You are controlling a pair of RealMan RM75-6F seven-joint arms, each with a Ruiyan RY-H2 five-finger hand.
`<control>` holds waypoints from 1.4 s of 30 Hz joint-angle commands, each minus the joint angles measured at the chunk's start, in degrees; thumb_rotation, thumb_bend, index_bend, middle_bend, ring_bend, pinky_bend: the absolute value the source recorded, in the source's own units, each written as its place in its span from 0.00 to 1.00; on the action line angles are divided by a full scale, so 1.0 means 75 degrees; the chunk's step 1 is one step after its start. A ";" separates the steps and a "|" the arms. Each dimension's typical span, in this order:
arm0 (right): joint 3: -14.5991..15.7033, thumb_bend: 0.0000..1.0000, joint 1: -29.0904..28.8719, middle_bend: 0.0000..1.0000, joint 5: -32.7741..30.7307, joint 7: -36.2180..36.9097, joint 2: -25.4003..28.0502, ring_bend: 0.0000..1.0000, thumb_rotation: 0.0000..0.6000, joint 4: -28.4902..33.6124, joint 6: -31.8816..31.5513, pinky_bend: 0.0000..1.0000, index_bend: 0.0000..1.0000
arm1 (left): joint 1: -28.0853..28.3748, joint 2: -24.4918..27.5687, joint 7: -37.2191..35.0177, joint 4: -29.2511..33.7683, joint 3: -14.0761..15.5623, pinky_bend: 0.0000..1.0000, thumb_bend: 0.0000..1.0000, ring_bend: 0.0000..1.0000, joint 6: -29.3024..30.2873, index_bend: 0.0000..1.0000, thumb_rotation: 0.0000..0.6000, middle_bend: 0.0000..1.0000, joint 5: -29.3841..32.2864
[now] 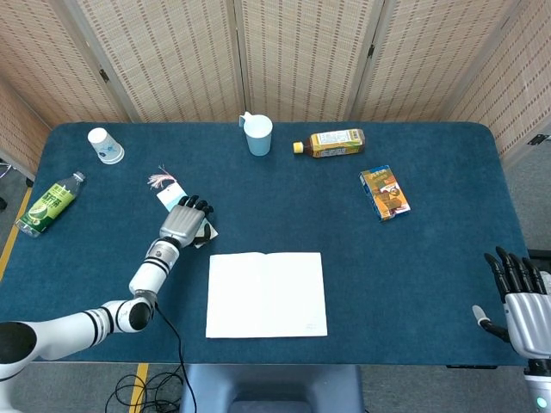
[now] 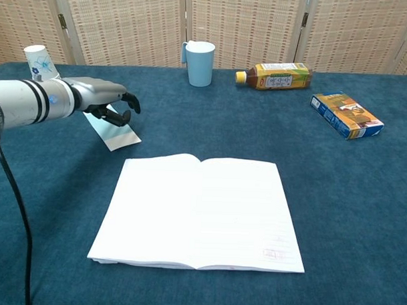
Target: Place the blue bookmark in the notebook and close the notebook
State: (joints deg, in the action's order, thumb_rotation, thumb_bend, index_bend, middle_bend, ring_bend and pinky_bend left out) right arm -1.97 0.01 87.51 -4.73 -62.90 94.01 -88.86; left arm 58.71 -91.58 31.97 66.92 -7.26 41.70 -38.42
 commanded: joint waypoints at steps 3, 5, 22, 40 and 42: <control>-0.0001 0.21 0.0012 0.02 0.0001 -0.0015 0.0014 0.00 1.00 0.0012 -0.0005 0.00 0.00 | 0.0106 -0.0318 0.0104 -0.0535 0.0138 0.11 0.71 0.01 -0.0351 0.21 0.46 0.17 0.0281; -0.0002 0.21 0.0011 0.02 -0.0005 -0.0030 0.0020 0.00 1.00 0.0023 0.0009 0.00 0.00 | 0.0122 -0.0415 0.0153 -0.0701 0.0189 0.11 0.71 0.01 -0.0399 0.21 0.46 0.17 0.0324; -0.0030 0.21 -0.0002 0.02 -0.0046 -0.0054 0.0004 0.00 1.00 0.0031 0.0075 0.00 0.00 | 0.0251 -0.0265 0.1054 -0.0808 0.0546 0.11 0.71 0.01 -0.0393 0.22 0.47 0.17 0.1384; -0.0007 0.21 0.0028 0.02 0.0095 0.0104 -0.0006 0.00 1.00 -0.0064 -0.0017 0.00 0.00 | 0.0180 0.1399 0.1847 0.1973 0.1130 0.11 0.71 0.01 0.0624 0.23 0.48 0.19 0.2627; -0.0004 0.21 0.0032 0.02 0.0105 0.0115 -0.0010 0.00 1.00 -0.0070 -0.0023 0.00 0.00 | 0.0004 0.1574 0.1602 0.2274 0.1142 0.11 0.71 0.01 0.0820 0.23 0.48 0.19 0.2189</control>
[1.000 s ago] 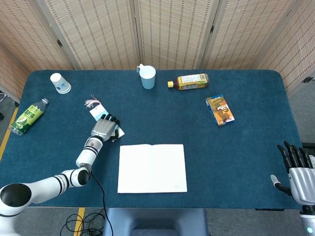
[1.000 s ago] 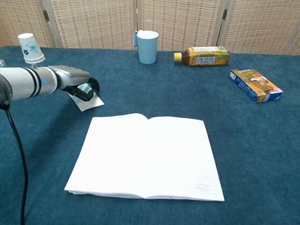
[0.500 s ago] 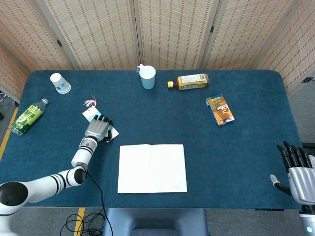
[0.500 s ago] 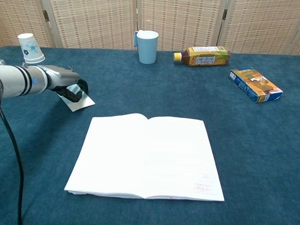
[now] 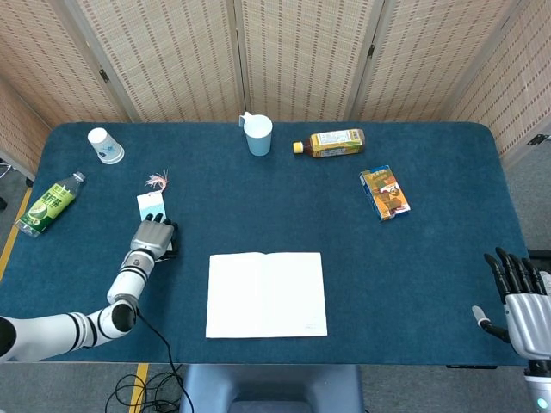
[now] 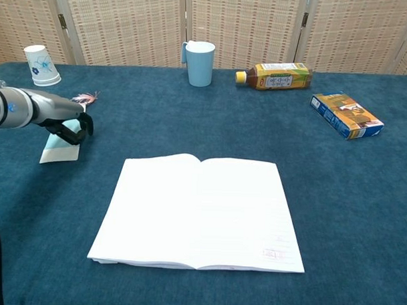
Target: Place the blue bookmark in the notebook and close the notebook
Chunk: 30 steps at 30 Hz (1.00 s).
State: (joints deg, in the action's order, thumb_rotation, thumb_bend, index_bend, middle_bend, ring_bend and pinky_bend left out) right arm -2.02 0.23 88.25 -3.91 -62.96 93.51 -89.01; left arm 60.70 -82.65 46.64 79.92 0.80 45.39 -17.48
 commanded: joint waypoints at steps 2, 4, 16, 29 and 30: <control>0.0008 0.21 0.0001 0.02 0.0033 0.0012 -0.0009 0.00 1.00 -0.0008 -0.0010 0.00 0.00 | -0.0489 0.0538 -0.0646 0.0774 0.0082 0.11 0.71 0.01 0.0591 0.23 0.48 0.19 -0.1075; 0.0014 0.21 0.0000 0.02 0.0053 0.0014 -0.0010 0.00 1.00 -0.0007 -0.0011 0.00 0.00 | -0.0672 0.0628 -0.0922 0.0846 0.0065 0.11 0.71 0.01 0.0719 0.23 0.47 0.19 -0.1348; 0.0050 0.21 0.0016 0.02 0.0155 -0.0103 -0.0024 0.00 1.00 0.0085 -0.0053 0.00 0.00 | -0.1185 0.0314 -0.1439 -0.0637 -0.0087 0.11 0.71 0.01 0.0501 0.19 0.48 0.19 -0.0763; 0.0030 0.21 0.0053 0.03 0.0242 -0.0327 0.0089 0.00 1.00 0.0283 -0.0184 0.00 0.00 | -0.1280 -0.0464 -0.1501 -0.2118 -0.0369 0.11 0.71 0.01 -0.0154 0.18 0.47 0.19 -0.0344; 0.0041 0.21 0.0052 0.03 0.0243 -0.0333 0.0087 0.00 1.00 0.0291 -0.0167 0.00 0.00 | -0.1276 -0.0512 -0.1507 -0.2166 -0.0400 0.11 0.71 0.01 -0.0167 0.18 0.47 0.19 -0.0362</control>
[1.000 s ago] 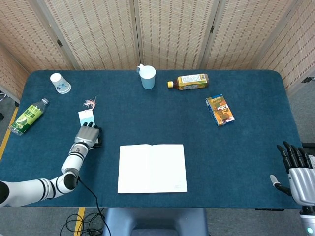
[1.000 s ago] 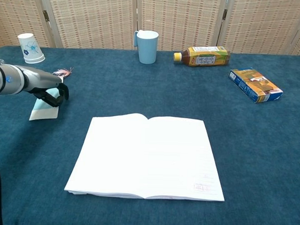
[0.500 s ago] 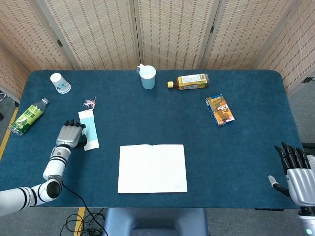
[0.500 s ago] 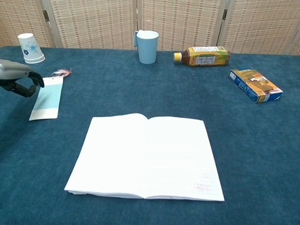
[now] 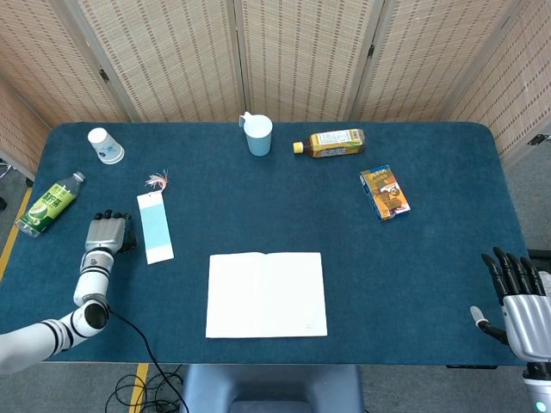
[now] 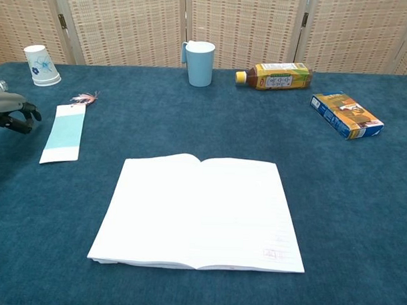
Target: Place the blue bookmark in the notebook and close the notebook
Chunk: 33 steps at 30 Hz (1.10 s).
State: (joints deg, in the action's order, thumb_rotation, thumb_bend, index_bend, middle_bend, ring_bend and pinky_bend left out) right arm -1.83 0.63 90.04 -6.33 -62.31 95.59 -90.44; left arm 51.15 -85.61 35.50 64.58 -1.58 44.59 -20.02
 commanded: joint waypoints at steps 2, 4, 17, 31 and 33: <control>0.0030 0.21 0.0001 0.03 -0.0011 -0.0016 -0.0008 0.00 1.00 0.0018 0.0054 0.00 0.00 | 0.0014 -0.0207 -0.0015 -0.0198 -0.0145 0.11 0.71 0.01 -0.0079 0.18 0.48 0.19 -0.0069; 0.0038 0.21 0.0009 0.03 -0.0028 -0.0011 -0.0021 0.00 1.00 0.0009 0.0066 0.00 0.00 | 0.0043 -0.0275 0.0049 -0.0227 -0.0174 0.11 0.71 0.01 -0.0078 0.18 0.48 0.19 -0.0124; 0.0034 0.21 0.0019 0.03 -0.0082 0.0017 -0.0045 0.00 1.00 -0.0038 0.0102 0.00 0.00 | 0.0135 -0.0414 0.0318 0.0116 -0.0316 0.11 0.71 0.01 0.0023 0.18 0.48 0.19 -0.0337; 0.0039 0.21 0.0082 0.03 -0.0080 0.0083 -0.0043 0.00 1.00 -0.0078 0.0023 0.00 0.00 | 0.0199 -0.0102 0.0136 0.1734 -0.0394 0.11 0.71 0.01 0.0312 0.18 0.48 0.19 -0.1529; 0.0036 0.21 0.0086 0.03 -0.0079 0.0100 -0.0042 0.00 1.00 -0.0091 0.0015 0.00 0.00 | 0.0195 -0.0011 0.0101 0.2091 -0.0363 0.11 0.71 0.01 0.0372 0.18 0.48 0.19 -0.1808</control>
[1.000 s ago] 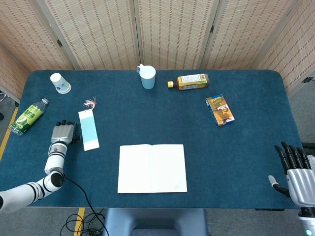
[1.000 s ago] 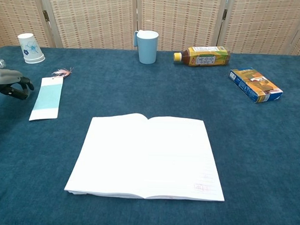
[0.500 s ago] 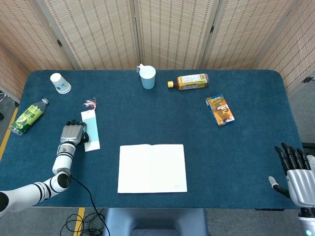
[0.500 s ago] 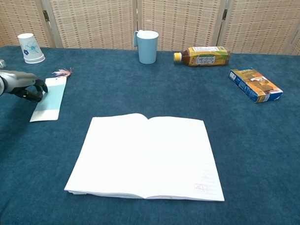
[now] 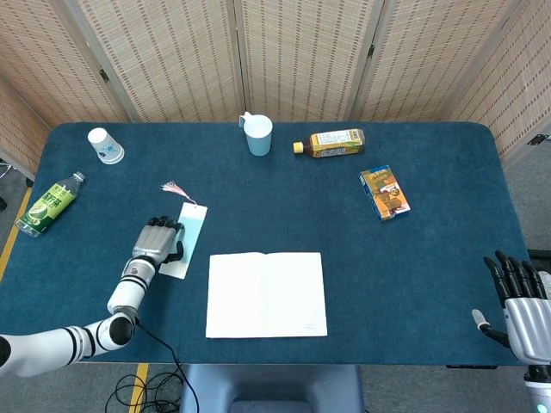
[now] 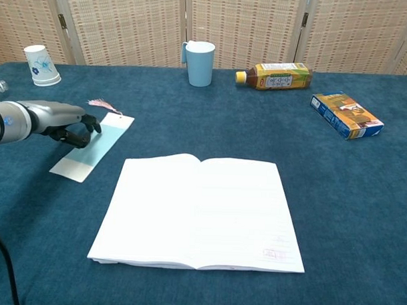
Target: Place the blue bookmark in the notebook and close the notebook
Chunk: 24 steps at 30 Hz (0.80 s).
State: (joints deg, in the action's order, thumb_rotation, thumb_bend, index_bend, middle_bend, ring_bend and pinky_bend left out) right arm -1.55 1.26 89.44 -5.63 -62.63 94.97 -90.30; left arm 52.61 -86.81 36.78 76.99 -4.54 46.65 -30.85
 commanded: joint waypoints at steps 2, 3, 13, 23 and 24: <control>-0.0004 0.21 0.0006 0.03 0.0002 0.0032 -0.0003 0.00 1.00 -0.0027 -0.0008 0.00 0.00 | -0.0024 0.0263 -0.0132 0.0765 0.0051 0.11 0.71 0.01 0.0183 0.18 0.47 0.19 -0.0618; -0.0005 0.21 0.0007 0.03 -0.0001 0.0047 -0.0005 0.00 1.00 -0.0038 -0.0008 0.00 0.00 | -0.0040 0.0306 -0.0158 0.0891 0.0058 0.11 0.71 0.01 0.0249 0.18 0.47 0.19 -0.0753; -0.0021 0.21 -0.0023 0.03 -0.0008 0.0219 -0.0049 0.00 1.00 -0.0180 0.0042 0.00 0.00 | -0.0465 0.0696 -0.0627 0.1626 0.0210 0.11 0.57 0.01 0.1019 0.08 1.00 0.14 -0.2244; -0.0027 0.21 -0.0066 0.03 0.0026 0.0272 -0.0068 0.00 1.00 -0.0233 0.0082 0.00 0.00 | -0.0705 0.0454 -0.0695 0.1497 0.0449 0.11 0.37 0.01 0.1043 0.02 1.00 0.08 -0.2674; -0.0027 0.21 -0.0062 0.03 0.0023 0.0272 -0.0064 0.00 1.00 -0.0230 0.0078 0.00 0.00 | -0.0720 0.0415 -0.0694 0.1470 0.0458 0.11 0.36 0.01 0.1048 0.01 1.00 0.07 -0.2700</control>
State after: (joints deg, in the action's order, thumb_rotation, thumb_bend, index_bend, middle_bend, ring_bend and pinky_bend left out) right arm -1.75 0.79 89.60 -3.59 -63.11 93.24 -89.71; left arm 47.34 -83.51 31.62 88.19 -1.19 54.50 -50.94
